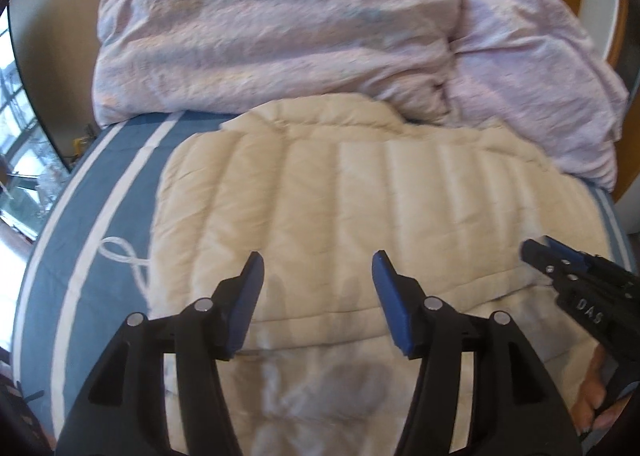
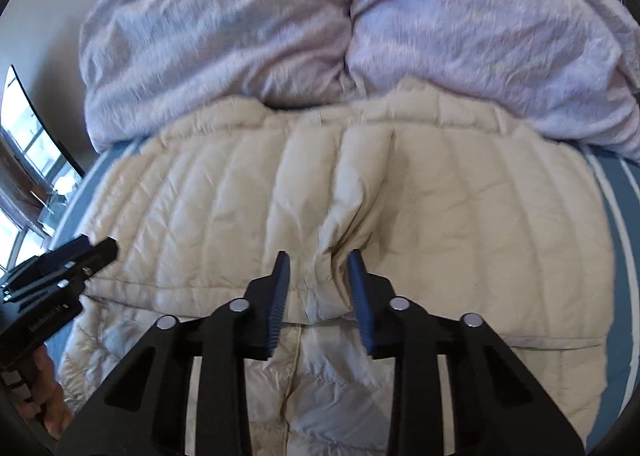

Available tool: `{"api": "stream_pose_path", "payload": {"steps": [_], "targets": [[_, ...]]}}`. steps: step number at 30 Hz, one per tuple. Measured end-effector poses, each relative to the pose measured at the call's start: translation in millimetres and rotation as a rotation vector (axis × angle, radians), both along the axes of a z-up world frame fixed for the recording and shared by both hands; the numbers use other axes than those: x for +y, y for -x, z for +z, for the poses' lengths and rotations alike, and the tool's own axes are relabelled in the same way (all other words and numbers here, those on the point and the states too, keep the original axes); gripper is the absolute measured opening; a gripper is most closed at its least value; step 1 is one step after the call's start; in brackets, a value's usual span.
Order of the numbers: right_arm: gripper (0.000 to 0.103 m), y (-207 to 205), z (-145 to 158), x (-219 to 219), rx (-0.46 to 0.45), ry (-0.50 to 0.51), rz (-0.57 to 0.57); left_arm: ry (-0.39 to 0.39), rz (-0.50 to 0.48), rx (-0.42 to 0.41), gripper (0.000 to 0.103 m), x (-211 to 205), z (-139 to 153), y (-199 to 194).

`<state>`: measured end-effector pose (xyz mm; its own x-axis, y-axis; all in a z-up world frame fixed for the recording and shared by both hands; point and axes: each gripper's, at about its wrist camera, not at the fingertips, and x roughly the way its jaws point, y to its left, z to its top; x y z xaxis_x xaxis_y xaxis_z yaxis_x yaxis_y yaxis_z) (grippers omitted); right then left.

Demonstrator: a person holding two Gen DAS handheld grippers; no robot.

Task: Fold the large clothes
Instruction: 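Move both grippers to the jacket hem and grasp it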

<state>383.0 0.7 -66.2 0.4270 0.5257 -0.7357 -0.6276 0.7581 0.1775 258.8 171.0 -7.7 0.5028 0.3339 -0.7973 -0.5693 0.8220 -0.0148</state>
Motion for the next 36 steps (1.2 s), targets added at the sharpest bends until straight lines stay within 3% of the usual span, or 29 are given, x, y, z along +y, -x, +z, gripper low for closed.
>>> {"api": "stream_pose_path", "payload": {"steps": [5, 8, 10, 11, 12, 17, 22, 25, 36], "targets": [[0.026, -13, -29, 5, 0.062, 0.060, -0.036, 0.028, 0.031, 0.050, 0.057, 18, -22, 1], [0.030, -13, -25, 0, 0.082, 0.043, -0.043, 0.045, 0.020, 0.044, 0.057, 20, -22, 9], [0.049, -13, -20, -7, 0.102, 0.030, -0.039, 0.035, 0.004, 0.034, 0.066, 16, -16, 18], [0.072, -11, -16, -13, 0.105, 0.022, -0.039, 0.025, -0.002, 0.028, 0.072, 13, -11, 25], [0.087, -7, -10, -24, 0.098, 0.012, -0.045, 0.015, -0.010, 0.021, 0.075, 11, -7, 32], [0.088, 16, 4, -78, 0.090, 0.030, -0.039, -0.022, -0.039, 0.023, 0.087, 0, 3, 95], [0.088, 39, -5, -152, 0.098, 0.134, -0.102, -0.016, 0.002, 0.058, 0.088, 0, -8, 166], [0.088, 49, -15, -192, 0.131, 0.169, -0.153, 0.030, 0.037, 0.059, 0.088, 3, -15, 198], [0.088, 90, -50, -294, 0.285, 0.073, -0.256, 0.141, 0.034, 0.036, 0.088, -17, -39, 255]]}}
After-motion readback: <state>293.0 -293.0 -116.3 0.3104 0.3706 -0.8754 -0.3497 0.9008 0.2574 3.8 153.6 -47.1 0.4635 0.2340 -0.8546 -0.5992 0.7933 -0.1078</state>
